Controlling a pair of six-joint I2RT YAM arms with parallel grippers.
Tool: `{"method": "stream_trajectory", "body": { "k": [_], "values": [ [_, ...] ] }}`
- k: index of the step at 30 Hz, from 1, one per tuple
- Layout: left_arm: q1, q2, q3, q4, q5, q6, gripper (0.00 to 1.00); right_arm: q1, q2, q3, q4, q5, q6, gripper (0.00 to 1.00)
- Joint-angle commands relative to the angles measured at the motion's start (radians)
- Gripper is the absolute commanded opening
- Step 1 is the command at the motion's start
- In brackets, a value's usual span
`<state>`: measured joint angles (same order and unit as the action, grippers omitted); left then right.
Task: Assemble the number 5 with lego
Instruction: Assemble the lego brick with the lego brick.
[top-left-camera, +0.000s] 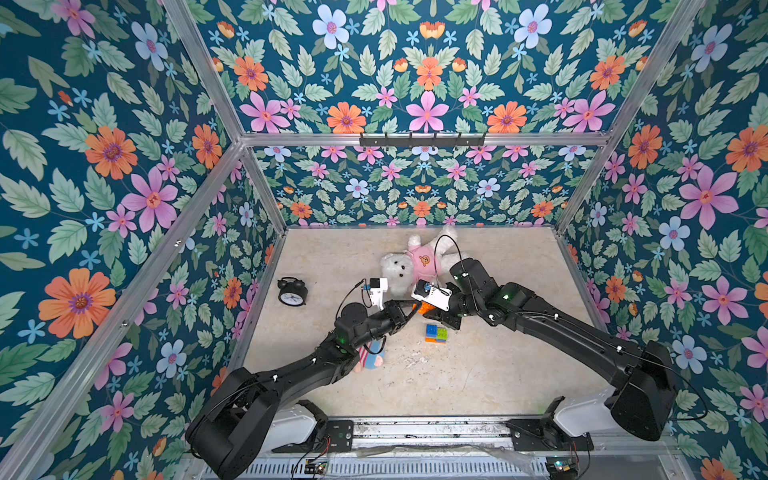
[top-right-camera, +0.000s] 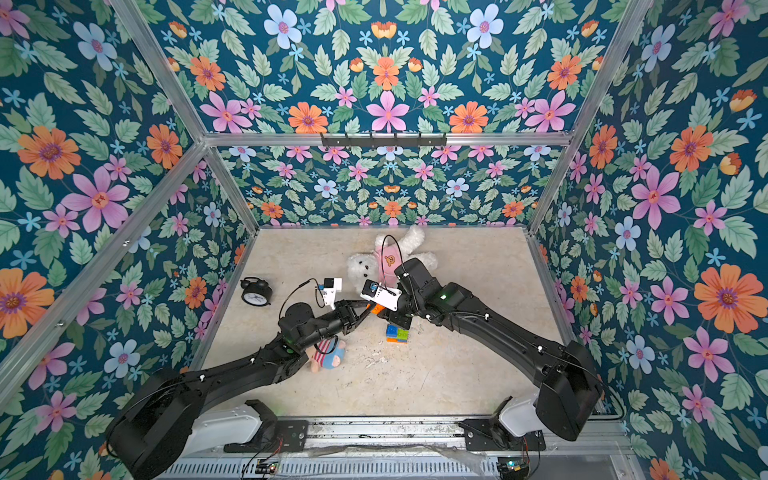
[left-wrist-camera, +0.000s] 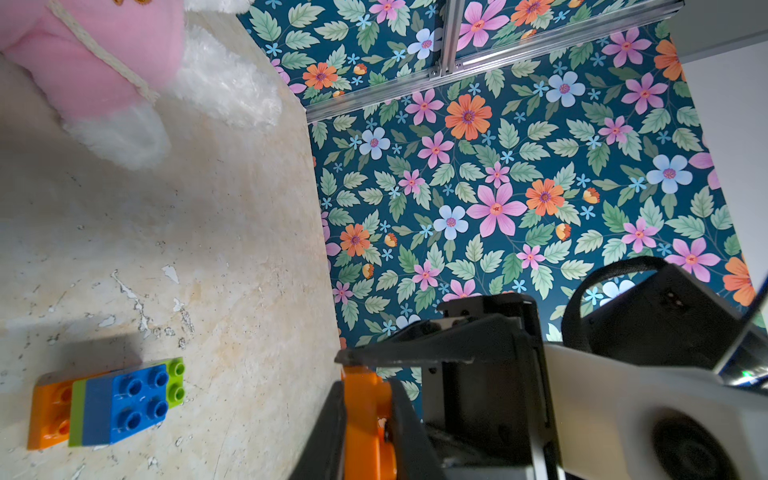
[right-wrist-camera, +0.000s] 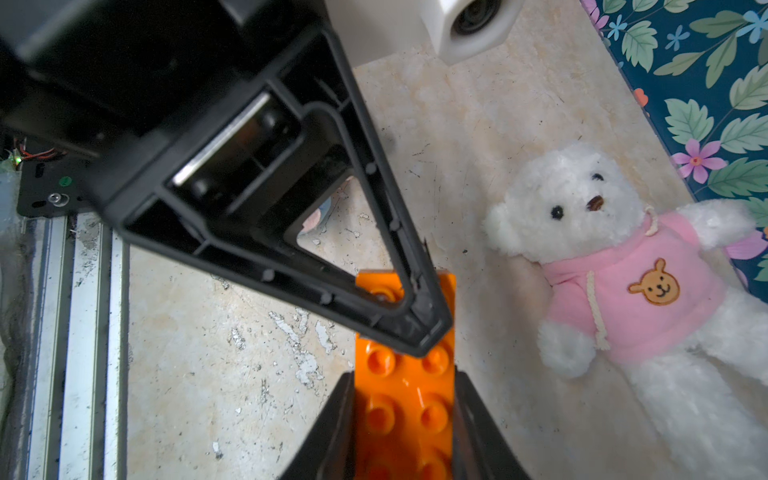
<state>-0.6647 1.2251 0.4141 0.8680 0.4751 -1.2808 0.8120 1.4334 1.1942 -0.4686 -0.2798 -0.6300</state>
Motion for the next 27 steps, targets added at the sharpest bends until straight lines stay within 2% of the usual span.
{"method": "stream_trajectory", "body": {
  "k": [1,3,5,7,9,12,16,27],
  "values": [
    [0.001,-0.008,0.007,-0.035,0.001,0.037,0.58,0.001,-0.017,-0.010,-0.034,0.002,-0.024,0.18],
    [0.001,-0.018,0.016,-0.106,-0.012,0.082,0.70,0.001,-0.030,-0.034,-0.044,0.010,-0.039,0.18],
    [0.003,-0.034,0.034,-0.264,-0.072,0.146,0.83,0.000,-0.045,-0.076,-0.052,0.031,-0.060,0.17],
    [0.002,-0.034,0.047,-0.380,-0.127,0.193,0.85,-0.003,-0.056,-0.127,-0.058,0.058,-0.087,0.16],
    [0.003,-0.009,0.045,-0.395,-0.130,0.210,0.85,-0.011,-0.061,-0.171,-0.069,0.070,-0.112,0.15],
    [0.002,0.078,0.056,-0.360,-0.068,0.209,0.84,-0.038,-0.069,-0.228,-0.072,0.023,-0.135,0.15],
    [0.002,0.206,0.018,-0.136,0.022,0.122,0.78,-0.048,-0.052,-0.264,-0.067,0.016,-0.152,0.15],
    [0.002,0.391,0.003,0.106,0.079,0.005,0.75,-0.070,0.063,-0.185,-0.068,0.048,-0.148,0.14]
  ]
}}
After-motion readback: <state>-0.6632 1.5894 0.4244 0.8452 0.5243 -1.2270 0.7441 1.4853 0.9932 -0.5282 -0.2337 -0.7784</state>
